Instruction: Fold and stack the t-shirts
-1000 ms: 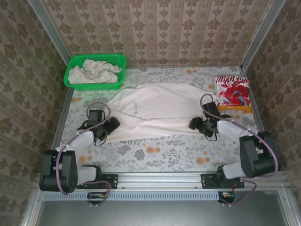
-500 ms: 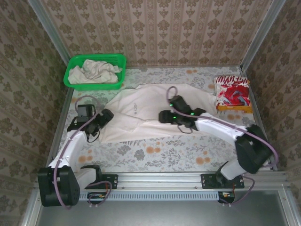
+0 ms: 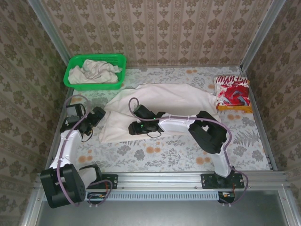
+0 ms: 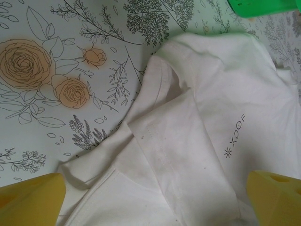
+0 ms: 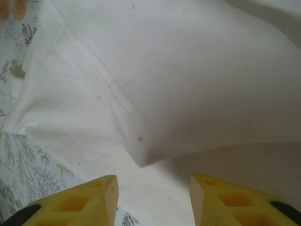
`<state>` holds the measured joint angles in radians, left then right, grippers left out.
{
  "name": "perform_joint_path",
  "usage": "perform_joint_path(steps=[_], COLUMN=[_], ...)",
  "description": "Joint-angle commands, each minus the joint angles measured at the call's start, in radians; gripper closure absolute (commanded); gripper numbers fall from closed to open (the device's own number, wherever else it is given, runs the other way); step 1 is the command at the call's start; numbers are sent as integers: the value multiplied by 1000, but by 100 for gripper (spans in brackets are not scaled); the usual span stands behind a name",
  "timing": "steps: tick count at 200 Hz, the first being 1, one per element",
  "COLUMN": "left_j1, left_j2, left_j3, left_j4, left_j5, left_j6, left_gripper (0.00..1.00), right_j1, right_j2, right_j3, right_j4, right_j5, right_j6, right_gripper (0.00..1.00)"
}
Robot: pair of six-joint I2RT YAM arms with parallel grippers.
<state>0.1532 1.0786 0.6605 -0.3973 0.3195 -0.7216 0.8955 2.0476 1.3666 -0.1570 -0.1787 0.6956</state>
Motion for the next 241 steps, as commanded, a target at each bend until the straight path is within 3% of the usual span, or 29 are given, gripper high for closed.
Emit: perform_joint_path(steps=[1,43,58,97,170,241], left_j1=[11,11,11,12,12,8], left_j2=[-12,-24,-24,-34,-24,6], left_j3=[-28,-52,-52,-51,-56,-51], left_j4=[6,17,18,20,36,64], left_j5=[35,38,39,41,41,51], left_j6=[18,16,18,23,24,21], left_gripper=[0,0,0,0,0,0], right_j1=[-4,-15,-25,-47,-53,-84], right_j2=[43,95,111,95,-70,-126], right_j3=[60,102,111,100,-38,-147], right_j4=[-8,-22,-31,-24,-32,-12], right_j5=[-42,-48,-51,-38,-5,13], right_j6=[27,66,80,85,61,92], right_gripper=[58,61,66,100,100,100])
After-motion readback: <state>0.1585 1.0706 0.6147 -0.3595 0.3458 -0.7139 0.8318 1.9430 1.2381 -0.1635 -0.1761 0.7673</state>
